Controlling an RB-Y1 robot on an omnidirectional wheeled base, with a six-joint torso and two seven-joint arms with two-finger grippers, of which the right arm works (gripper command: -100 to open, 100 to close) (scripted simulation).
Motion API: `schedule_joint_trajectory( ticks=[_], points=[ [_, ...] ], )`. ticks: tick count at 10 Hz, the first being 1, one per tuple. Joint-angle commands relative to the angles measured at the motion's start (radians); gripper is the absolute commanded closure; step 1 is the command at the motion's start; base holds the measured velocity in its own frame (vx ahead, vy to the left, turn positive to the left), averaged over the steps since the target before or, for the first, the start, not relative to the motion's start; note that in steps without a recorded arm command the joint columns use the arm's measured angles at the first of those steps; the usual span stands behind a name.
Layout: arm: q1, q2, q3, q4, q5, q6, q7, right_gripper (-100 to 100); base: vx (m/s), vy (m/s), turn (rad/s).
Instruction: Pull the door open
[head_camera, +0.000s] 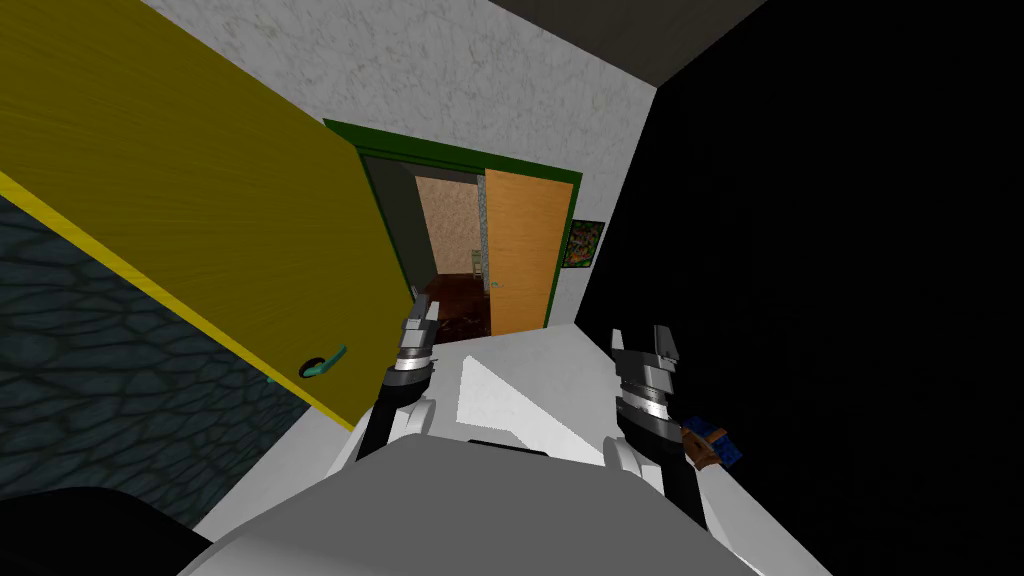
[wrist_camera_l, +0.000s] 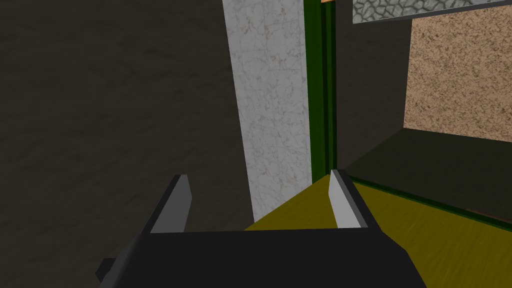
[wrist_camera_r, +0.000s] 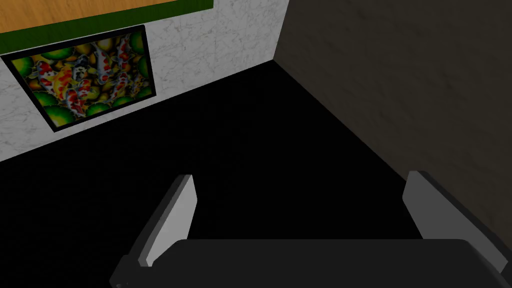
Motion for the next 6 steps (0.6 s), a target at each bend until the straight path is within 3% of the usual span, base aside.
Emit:
schedule_joint_trajectory(
  ticks=[1, 6],
  points=[
    [-0.013, -0.011, -0.001, 0.031, -0.007, -0.005, 0.004, -100, 0.055, 0.047, 0.112],
    [-0.054, -0.04, -0.005, 0.128, -0.029, -0.021, 0.016, -100, 0.089, 0.021, 0.084]
  ],
)
